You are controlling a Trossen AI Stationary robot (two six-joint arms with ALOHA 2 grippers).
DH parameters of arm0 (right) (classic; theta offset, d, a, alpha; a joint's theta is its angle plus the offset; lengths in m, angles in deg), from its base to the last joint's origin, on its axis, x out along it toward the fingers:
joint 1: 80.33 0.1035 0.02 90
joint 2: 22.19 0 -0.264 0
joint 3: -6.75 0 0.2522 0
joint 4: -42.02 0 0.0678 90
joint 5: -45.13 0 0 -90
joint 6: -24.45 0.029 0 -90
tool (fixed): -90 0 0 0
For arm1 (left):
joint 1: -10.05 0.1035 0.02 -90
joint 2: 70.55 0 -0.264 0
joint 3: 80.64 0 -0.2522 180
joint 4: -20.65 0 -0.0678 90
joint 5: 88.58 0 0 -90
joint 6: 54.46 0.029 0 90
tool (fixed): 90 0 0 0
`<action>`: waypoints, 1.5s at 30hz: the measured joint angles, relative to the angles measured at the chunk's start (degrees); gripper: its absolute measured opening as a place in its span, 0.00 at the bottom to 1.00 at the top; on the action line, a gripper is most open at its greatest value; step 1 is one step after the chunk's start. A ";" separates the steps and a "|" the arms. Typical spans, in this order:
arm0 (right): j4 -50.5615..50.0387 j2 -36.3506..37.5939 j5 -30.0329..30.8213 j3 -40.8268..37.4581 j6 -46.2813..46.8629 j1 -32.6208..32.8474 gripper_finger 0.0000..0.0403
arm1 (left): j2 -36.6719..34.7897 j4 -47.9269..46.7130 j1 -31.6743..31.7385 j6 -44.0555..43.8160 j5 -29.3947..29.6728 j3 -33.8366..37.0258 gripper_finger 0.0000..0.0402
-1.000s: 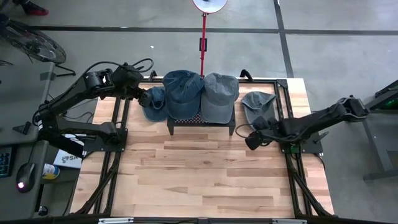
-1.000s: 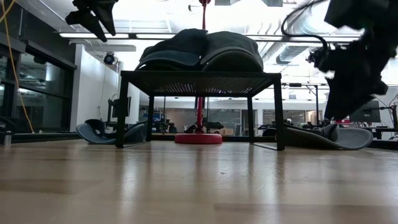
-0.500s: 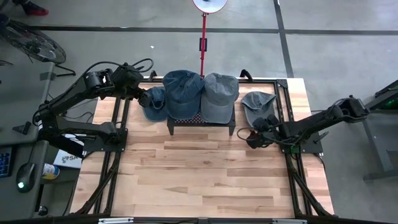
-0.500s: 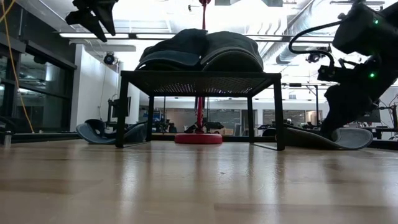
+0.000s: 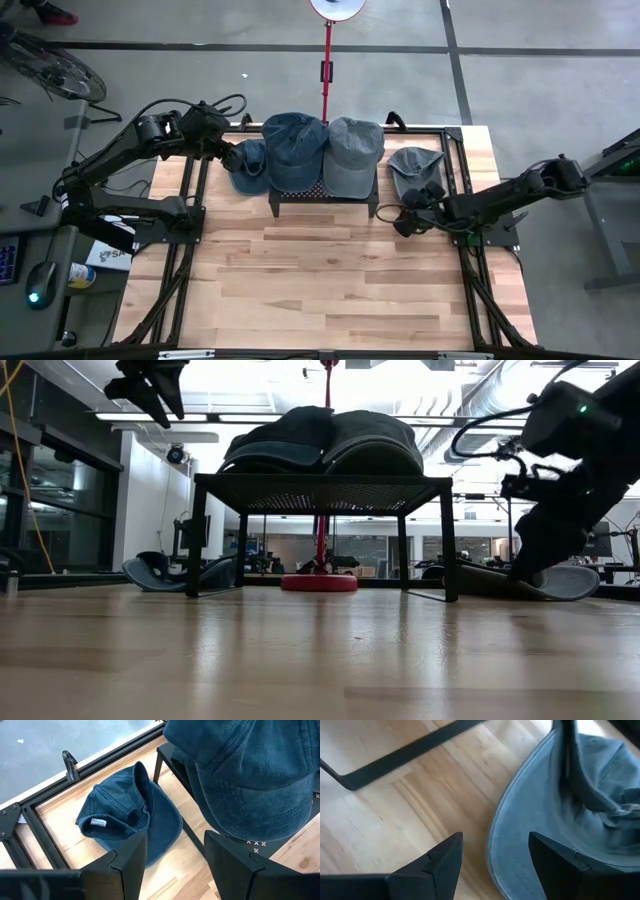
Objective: Pick & Place hat
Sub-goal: Stack the gray cap on the gray cap
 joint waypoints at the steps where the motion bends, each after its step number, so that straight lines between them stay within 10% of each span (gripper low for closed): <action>1: 0.77 -0.84 -0.41 0.00 -0.42 -0.40 0.55 | 0.00 0.00 0.00 0.25 0.01 0.00 0.48; 12: 2.55 -6.29 -2.52 0.02 3.50 -5.47 0.51 | 0.00 0.03 0.01 1.51 0.15 0.00 0.48; 27: 0.74 -5.65 -4.90 0.86 9.27 -8.87 0.04 | 0.00 0.05 0.01 1.51 0.13 0.00 0.48; 45: -48.86 -4.65 -20.28 34.67 15.53 -7.20 0.01 | 0.00 0.66 0.00 1.51 -0.74 0.00 0.48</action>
